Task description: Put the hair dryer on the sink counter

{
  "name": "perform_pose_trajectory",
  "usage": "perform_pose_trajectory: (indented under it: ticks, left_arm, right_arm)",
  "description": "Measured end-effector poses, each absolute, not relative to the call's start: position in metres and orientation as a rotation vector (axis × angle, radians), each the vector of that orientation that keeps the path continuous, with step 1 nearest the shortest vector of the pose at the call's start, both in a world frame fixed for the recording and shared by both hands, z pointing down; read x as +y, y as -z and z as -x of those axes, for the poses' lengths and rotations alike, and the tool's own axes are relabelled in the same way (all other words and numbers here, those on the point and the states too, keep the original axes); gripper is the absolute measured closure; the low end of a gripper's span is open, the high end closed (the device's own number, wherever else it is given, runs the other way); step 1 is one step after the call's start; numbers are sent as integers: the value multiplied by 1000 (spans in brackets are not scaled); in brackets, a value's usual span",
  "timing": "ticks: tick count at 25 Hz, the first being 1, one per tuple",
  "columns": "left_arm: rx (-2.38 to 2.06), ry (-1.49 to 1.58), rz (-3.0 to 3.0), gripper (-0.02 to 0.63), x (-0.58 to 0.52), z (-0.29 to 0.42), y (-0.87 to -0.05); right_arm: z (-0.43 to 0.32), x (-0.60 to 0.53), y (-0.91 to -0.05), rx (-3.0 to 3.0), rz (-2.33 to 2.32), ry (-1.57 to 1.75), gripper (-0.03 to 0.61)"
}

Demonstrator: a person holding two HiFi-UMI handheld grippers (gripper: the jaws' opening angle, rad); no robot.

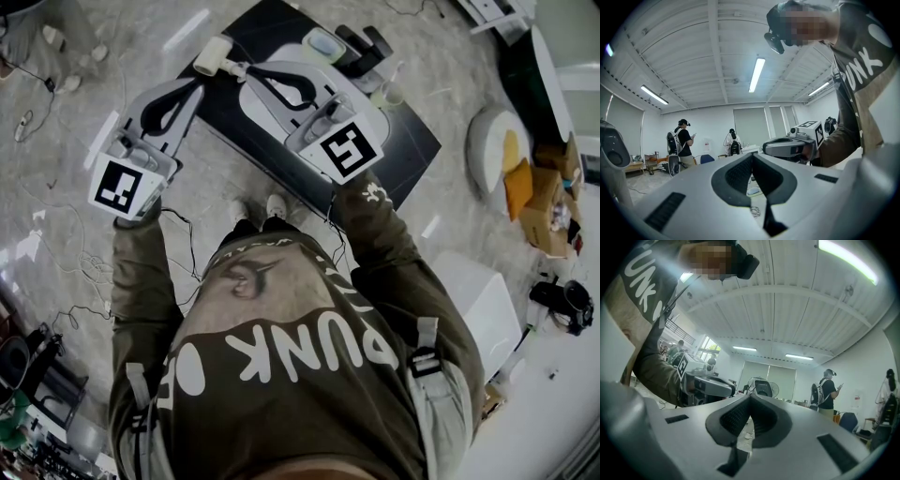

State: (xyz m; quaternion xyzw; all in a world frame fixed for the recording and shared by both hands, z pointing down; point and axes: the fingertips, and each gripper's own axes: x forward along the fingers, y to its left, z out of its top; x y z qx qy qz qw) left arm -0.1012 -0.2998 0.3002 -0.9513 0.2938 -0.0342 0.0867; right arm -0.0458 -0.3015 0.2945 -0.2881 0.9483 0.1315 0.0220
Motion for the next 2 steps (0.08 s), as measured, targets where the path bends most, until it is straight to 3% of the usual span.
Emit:
perform_pose_trajectory:
  ticks: [2]
  left_arm:
    - [874, 101, 2834, 612, -300, 101, -300]
  right_arm:
    - [46, -301, -294, 2936, 893, -406, 571]
